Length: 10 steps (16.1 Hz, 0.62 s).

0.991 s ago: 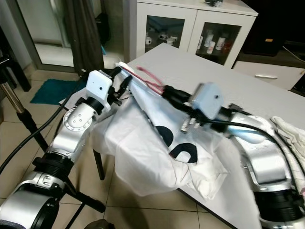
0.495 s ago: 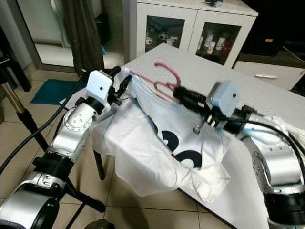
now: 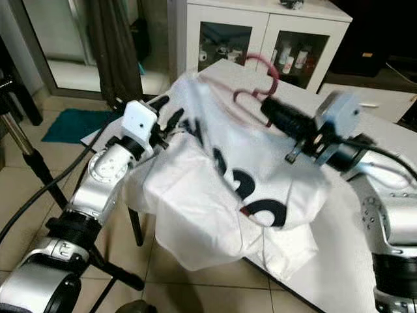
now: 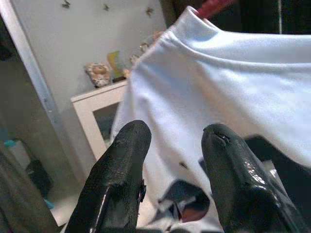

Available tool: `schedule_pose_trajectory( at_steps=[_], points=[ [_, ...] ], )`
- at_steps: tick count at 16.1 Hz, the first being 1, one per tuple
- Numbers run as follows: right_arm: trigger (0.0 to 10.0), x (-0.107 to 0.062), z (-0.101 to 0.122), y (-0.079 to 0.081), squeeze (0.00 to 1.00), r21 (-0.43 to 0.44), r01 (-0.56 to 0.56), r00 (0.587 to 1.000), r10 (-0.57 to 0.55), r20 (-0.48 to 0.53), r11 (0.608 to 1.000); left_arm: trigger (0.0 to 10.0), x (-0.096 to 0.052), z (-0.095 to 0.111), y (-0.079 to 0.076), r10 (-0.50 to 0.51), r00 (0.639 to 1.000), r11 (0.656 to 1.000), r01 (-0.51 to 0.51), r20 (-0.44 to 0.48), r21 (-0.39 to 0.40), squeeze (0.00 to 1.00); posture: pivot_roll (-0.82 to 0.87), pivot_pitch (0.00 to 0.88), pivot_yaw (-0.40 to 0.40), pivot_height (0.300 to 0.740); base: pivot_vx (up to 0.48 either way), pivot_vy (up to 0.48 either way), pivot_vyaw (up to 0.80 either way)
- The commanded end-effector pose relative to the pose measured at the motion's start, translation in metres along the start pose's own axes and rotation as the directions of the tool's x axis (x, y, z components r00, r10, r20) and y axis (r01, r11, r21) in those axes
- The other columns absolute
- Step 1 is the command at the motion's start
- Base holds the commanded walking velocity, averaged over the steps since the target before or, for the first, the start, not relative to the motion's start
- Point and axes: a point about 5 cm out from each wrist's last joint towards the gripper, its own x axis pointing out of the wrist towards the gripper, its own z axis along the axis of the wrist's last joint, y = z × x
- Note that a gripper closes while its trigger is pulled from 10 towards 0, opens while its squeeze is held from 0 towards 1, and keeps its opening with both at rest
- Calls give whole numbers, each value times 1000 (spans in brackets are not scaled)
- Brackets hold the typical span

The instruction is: Hang hanger

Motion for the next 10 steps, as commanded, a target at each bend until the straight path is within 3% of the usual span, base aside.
schedule_pose_trajectory(
  at_steps=[1, 3, 5, 7, 8, 10],
  points=[
    [0, 0, 8, -2, 0, 5, 2, 999, -2, 37, 1000, 10000, 2, 3, -3, -18, 1000, 1000, 18, 12, 12, 0, 31, 0, -27, 723, 0, 0, 0],
    [0, 0, 10, 2, 0, 40, -39, 998, 37, 51, 998, 10000, 2, 4, -2, -19, 1000, 1000, 18, 14, 16, 0, 30, 0, -30, 723, 0, 0, 0],
    [0, -4, 2, 11, 0, 32, -126, 991, 127, -35, 992, 10000, 2, 6, 0, -15, 1000, 999, 14, 27, 32, 0, 30, 0, -29, 723, 0, 0, 0],
    [0, -2, 3, 7, 0, 14, -83, 996, 83, -23, 996, 10000, 2, 9, -3, -57, 997, 998, 56, 43, 24, 0, 29, 0, -30, 723, 0, 0, 0],
    [0, 3, 7, 7, 0, 0, -68, 998, 68, 2, 998, 10000, -2, 18, -15, -141, 981, 990, 142, 134, 1, 1000, 27, 0, -28, 723, 0, 0, 0],
    [0, 8, 10, 7, 0, -12, -53, 998, 53, 19, 999, 10000, -6, 23, -28, -227, 956, 973, 230, 184, 4, 1000, 27, 0, -29, 723, 0, 0, 0]
  ],
)
